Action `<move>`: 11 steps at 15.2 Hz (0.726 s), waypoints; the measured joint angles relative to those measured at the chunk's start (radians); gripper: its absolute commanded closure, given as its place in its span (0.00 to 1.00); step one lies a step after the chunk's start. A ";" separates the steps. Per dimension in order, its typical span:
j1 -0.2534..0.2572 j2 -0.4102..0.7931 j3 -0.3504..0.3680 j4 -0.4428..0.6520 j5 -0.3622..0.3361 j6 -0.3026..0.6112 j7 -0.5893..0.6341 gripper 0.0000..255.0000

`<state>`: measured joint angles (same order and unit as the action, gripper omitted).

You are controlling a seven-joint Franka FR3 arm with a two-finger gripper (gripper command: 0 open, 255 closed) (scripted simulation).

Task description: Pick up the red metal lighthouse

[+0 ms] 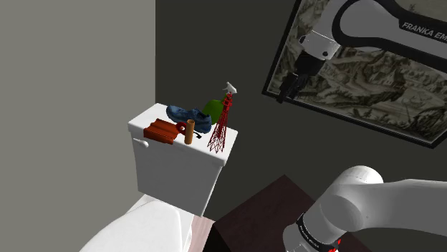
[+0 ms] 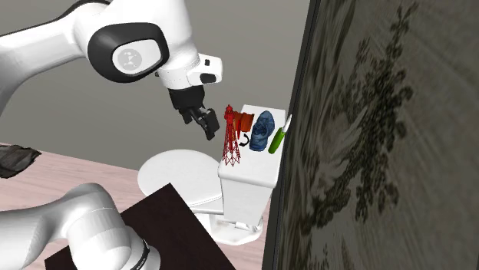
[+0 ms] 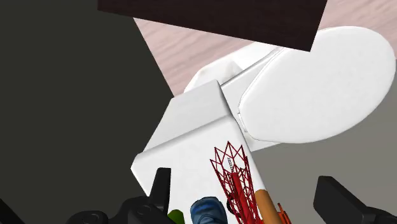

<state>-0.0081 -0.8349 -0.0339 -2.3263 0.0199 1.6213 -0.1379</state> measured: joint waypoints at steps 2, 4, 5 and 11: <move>-0.005 0.009 0.013 -0.002 0.007 0.015 0.025 0.00; -0.022 0.026 0.057 -0.015 0.031 0.063 0.117 0.00; -0.033 0.046 0.081 -0.007 0.042 0.087 0.170 0.00; -0.113 0.202 0.243 0.049 0.085 0.254 0.521 0.00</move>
<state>-0.1214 -0.6331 0.2092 -2.2769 0.1045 1.8751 0.3829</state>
